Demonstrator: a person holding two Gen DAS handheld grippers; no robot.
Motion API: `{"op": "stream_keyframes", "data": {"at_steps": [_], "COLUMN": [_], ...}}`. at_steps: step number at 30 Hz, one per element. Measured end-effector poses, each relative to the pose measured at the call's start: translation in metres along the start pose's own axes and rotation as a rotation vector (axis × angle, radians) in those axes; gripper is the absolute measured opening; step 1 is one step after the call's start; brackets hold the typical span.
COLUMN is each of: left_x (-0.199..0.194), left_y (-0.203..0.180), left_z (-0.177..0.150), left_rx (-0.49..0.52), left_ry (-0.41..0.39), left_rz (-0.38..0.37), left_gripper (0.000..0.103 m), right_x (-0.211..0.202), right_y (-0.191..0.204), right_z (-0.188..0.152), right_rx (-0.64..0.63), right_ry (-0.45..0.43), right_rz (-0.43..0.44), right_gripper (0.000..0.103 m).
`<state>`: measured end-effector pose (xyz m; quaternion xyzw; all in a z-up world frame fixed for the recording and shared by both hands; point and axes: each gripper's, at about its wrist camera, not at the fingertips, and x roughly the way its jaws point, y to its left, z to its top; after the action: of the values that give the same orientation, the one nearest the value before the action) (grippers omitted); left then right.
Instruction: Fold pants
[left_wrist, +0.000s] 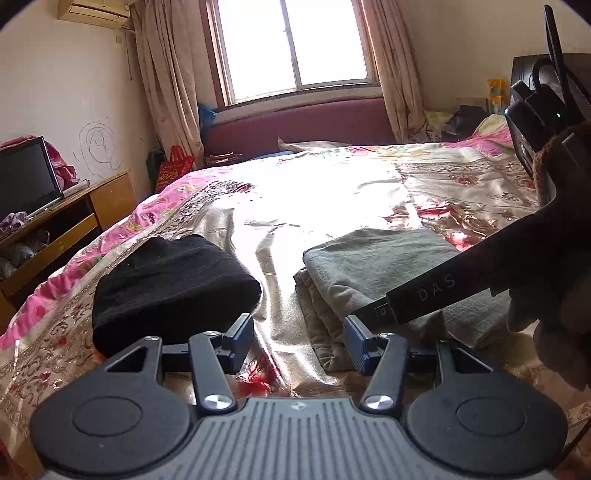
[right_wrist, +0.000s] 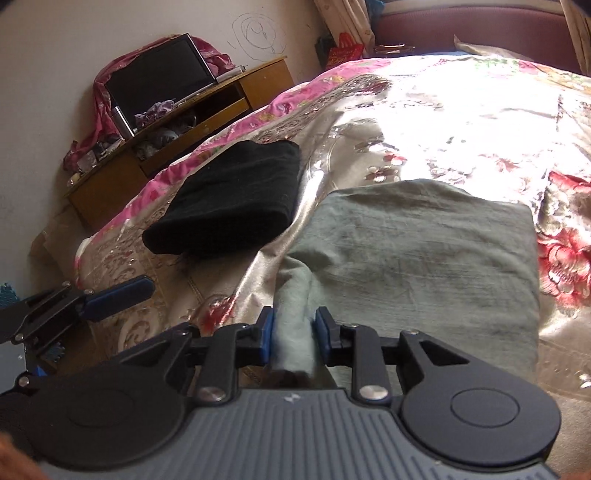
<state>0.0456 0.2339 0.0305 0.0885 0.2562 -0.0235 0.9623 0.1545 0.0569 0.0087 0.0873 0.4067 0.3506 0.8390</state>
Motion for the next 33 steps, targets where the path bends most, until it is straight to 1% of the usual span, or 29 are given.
{"op": "stream_keyframes", "data": {"at_steps": [1, 2, 4, 6, 9, 10, 11, 12, 13, 14, 15, 16, 17, 19, 21, 22, 23, 24, 25, 26, 27, 28, 29, 30, 31, 32, 33], "left_x": [0.0, 0.0, 0.0, 0.003, 0.017, 0.025, 0.033, 0.043, 0.052, 0.062, 0.072, 0.084, 0.094, 0.11, 0.119, 0.123, 0.125, 0.126, 0.127, 0.131, 0.135, 0.141, 0.146, 0.148, 0.15, 0.15, 0.149], "left_y": [0.002, 0.003, 0.006, 0.004, -0.003, -0.004, -0.006, -0.008, -0.009, -0.009, -0.008, -0.009, -0.008, -0.007, -0.007, -0.006, -0.004, -0.002, 0.001, 0.004, 0.007, 0.009, 0.012, 0.011, 0.008, 0.003, -0.002], "left_z": [0.001, 0.001, 0.004, 0.008, 0.017, 0.02, 0.023, 0.027, 0.029, 0.031, 0.032, 0.03, 0.029, 0.024, 0.021, 0.02, 0.019, 0.019, 0.019, 0.018, 0.018, 0.018, 0.018, 0.018, 0.018, 0.019, 0.02], "left_rx": [-0.004, -0.01, -0.029, -0.032, -0.04, -0.05, -0.056, -0.059, -0.063, -0.071, -0.08, -0.084, -0.082, -0.081, -0.069, -0.067, -0.069, -0.07, -0.071, -0.074, -0.083, -0.099, -0.125, -0.139, -0.139, -0.131, -0.122], "left_ry": [0.005, 0.009, 0.016, 0.014, 0.014, 0.021, 0.029, 0.037, 0.047, 0.066, 0.086, 0.109, 0.135, 0.178, 0.203, 0.213, 0.221, 0.224, 0.226, 0.232, 0.241, 0.252, 0.263, 0.268, 0.267, 0.269, 0.271], "left_rz": [0.0, -0.005, -0.026, -0.049, -0.094, -0.101, -0.106, -0.123, -0.138, -0.154, -0.166, -0.167, -0.172, -0.186, -0.209, -0.221, -0.235, -0.25, -0.258, -0.259, -0.256, -0.258, -0.268, -0.278, -0.288, -0.292, -0.285], "left_gripper": [0.068, 0.068, 0.068, 0.068, 0.068, 0.068, 0.068, 0.068, 0.068, 0.068, 0.068, 0.068, 0.068, 0.068, 0.069, 0.07, 0.07, 0.072, 0.079, 0.083, 0.09, 0.092, 0.092, 0.089, 0.082, 0.077, 0.07], "right_x": [0.001, 0.001, -0.007, -0.027, -0.054, -0.066, -0.069, -0.069, -0.072, -0.072, -0.072, -0.067, -0.064, -0.056, -0.048, -0.048, -0.037, -0.034, -0.034, -0.03, -0.024, -0.022, -0.02, -0.018, -0.015, -0.014, -0.014], "right_y": [-0.003, -0.003, -0.012, -0.02, -0.035, -0.052, -0.062, -0.062, -0.085, -0.085, -0.098, -0.12, -0.131, -0.144, -0.149, -0.149, -0.153, -0.154, -0.154, -0.154, -0.154, -0.153, -0.152, -0.151, -0.15, -0.15, -0.15], "right_z": [0.0, 0.0, 0.001, 0.0, -0.001, 0.001, 0.001, 0.001, 0.002, 0.002, 0.002, 0.003, 0.002, 0.001, 0.0, 0.0, 0.002, 0.003, 0.003, 0.003, 0.005, 0.006, 0.007, 0.007, 0.007, 0.008, 0.008], "right_rx": [0.037, 0.037, 0.096, 0.108, 0.08, 0.057, 0.053, 0.053, 0.081, 0.081, 0.121, 0.2, 0.25, 0.295, 0.322, 0.322, 0.339, 0.347, 0.347, 0.35, 0.344, 0.335, 0.33, 0.328, 0.321, 0.312, 0.313], "right_ry": [0.001, 0.001, -0.016, -0.052, -0.103, -0.12, -0.124, -0.124, -0.124, -0.124, -0.117, -0.091, -0.089, -0.08, -0.068, -0.068, -0.049, -0.045, -0.045, -0.041, -0.037, -0.038, -0.039, -0.038, -0.031, -0.026, -0.025], "right_rz": [0.021, 0.021, 0.059, 0.042, -0.038, -0.148, -0.204, -0.204, -0.261, -0.261, -0.26, -0.222, -0.203, -0.159, -0.123, -0.123, -0.066, -0.051, -0.051, -0.038, -0.029, -0.02, -0.006, -0.005, -0.011, -0.017, -0.021], "right_gripper": [0.042, 0.042, 0.04, 0.041, 0.041, 0.041, 0.041, 0.042, 0.042, 0.042, 0.042, 0.042, 0.042, 0.043, 0.043, 0.045, 0.046, 0.047, 0.051, 0.053, 0.053, 0.053, 0.055, 0.055, 0.055, 0.051, 0.046]}}
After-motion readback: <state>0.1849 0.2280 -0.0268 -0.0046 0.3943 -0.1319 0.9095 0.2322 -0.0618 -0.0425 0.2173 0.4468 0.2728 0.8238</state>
